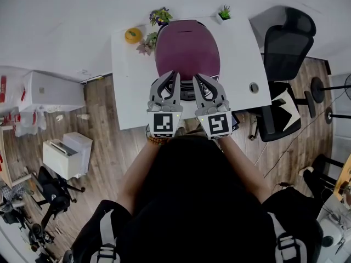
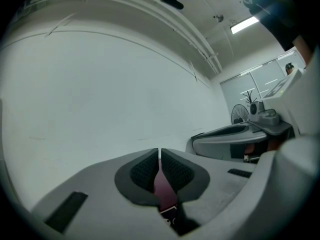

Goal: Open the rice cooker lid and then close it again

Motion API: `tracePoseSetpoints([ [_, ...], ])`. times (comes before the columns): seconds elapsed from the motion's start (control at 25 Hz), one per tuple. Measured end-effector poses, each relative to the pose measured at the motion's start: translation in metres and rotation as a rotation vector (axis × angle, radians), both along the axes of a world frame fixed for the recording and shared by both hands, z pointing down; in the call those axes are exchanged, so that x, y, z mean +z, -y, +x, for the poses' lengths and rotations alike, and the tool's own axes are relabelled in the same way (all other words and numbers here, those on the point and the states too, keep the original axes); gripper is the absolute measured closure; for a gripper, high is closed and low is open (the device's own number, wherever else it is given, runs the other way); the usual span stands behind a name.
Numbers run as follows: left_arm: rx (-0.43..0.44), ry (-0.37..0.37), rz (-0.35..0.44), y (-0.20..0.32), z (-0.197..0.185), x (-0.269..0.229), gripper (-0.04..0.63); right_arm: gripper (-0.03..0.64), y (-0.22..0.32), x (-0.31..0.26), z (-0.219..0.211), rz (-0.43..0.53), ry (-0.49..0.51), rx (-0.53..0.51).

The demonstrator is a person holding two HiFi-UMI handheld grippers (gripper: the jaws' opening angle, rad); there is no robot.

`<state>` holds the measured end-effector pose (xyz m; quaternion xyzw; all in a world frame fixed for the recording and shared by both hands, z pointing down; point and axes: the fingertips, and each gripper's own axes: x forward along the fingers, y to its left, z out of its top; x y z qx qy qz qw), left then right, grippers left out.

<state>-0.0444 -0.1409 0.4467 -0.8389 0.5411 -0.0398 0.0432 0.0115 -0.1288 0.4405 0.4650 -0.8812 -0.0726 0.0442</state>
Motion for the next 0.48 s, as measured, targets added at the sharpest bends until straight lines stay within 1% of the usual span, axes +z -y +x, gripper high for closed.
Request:
tracePoseSetpoints([
  [0.16,0.004,-0.013,0.033,0.0021,0.0014,-0.003,0.558,0.584,0.0001,0.0026,-0.002,-0.012,0.002,-0.007],
  [0.28,0.001,-0.001,0.007,0.0018,-0.0005,0.0005,0.558,0.584,-0.0003,0.0048,-0.0023,-0.038,0.009,0.001],
  [0.36,-0.001,0.005,-0.008,0.0014,-0.0015,0.0023,0.558,0.584,-0.0004,0.0048,-0.0031,-0.026,-0.01,-0.008],
  [0.44,-0.001,0.003,-0.004,0.0018,-0.0011,0.0018,0.558,0.588,-0.0004,0.0051,-0.0038,-0.02,-0.022,-0.015],
  [0.48,0.0,0.003,-0.005,0.002,-0.0006,0.0017,0.558,0.588,-0.0007,0.0061,-0.0039,-0.033,-0.019,-0.012],
])
